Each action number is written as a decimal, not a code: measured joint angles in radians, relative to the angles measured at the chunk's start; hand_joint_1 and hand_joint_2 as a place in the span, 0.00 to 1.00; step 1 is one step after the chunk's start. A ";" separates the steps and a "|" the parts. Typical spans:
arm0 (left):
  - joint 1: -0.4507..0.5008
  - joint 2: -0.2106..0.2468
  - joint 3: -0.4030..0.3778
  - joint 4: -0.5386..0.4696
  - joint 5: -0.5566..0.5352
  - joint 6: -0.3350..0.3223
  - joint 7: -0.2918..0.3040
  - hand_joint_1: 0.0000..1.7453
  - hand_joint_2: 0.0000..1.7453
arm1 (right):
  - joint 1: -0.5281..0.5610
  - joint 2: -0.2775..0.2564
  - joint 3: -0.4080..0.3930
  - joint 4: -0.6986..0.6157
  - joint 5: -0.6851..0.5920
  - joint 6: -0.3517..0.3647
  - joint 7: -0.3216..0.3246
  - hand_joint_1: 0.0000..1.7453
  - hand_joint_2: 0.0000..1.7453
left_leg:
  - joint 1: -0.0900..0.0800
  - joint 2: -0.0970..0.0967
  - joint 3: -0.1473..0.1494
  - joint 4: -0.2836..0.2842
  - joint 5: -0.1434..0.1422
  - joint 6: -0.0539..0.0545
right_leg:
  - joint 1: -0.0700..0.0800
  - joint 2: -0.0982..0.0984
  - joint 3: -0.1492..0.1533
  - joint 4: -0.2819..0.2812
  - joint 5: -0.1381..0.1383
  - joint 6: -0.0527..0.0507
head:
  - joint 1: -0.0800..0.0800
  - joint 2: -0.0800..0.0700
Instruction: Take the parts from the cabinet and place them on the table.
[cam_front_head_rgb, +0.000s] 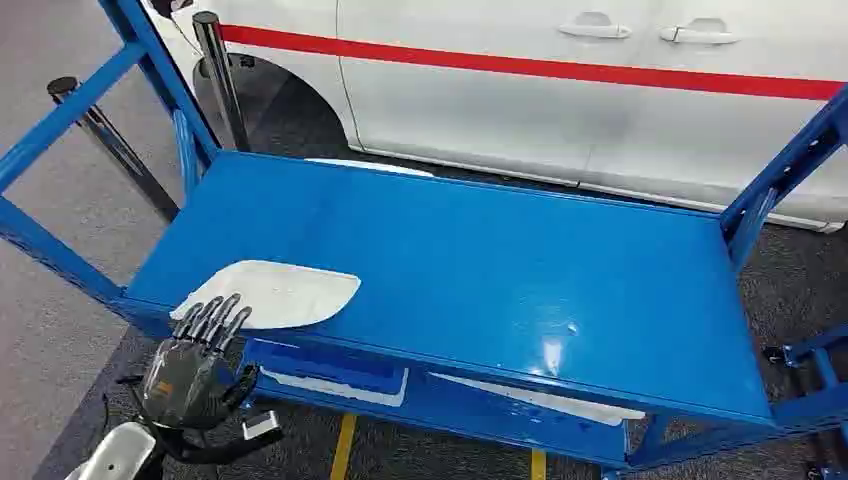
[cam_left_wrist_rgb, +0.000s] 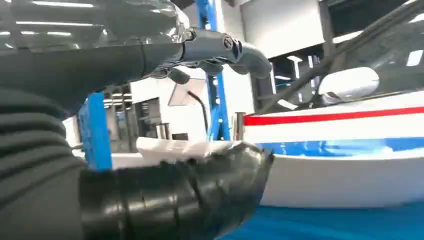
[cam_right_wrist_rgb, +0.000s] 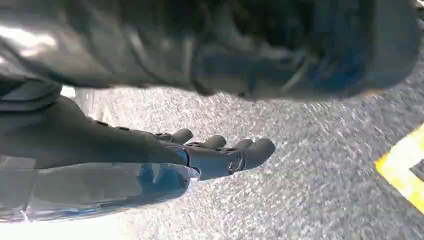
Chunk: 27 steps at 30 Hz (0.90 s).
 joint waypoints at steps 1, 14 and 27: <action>0.000 0.000 0.000 0.001 -0.002 -0.001 0.000 0.00 1.00 | -0.001 0.000 0.000 0.000 0.000 0.002 -0.002 0.00 0.00 | 0.002 0.000 -0.009 0.005 0.016 -0.002 | 0.000 0.001 0.002 0.001 -0.001 0.001 | 0.000 0.000; -0.005 0.010 0.000 0.006 -0.013 -0.007 0.011 0.00 1.00 | -0.002 0.000 0.000 0.000 0.002 0.006 -0.005 0.00 0.00 | 0.005 0.003 0.112 -0.285 0.163 0.048 | -0.005 0.003 -0.090 0.234 -0.143 0.052 | 0.002 0.000; -0.006 0.012 -0.001 0.006 -0.011 -0.006 0.011 0.00 1.00 | -0.002 0.001 0.000 0.000 0.004 0.001 -0.005 0.00 0.00 | 0.001 0.000 0.113 -0.254 0.125 0.007 | -0.003 0.003 0.016 0.002 -0.011 0.010 | 0.001 0.000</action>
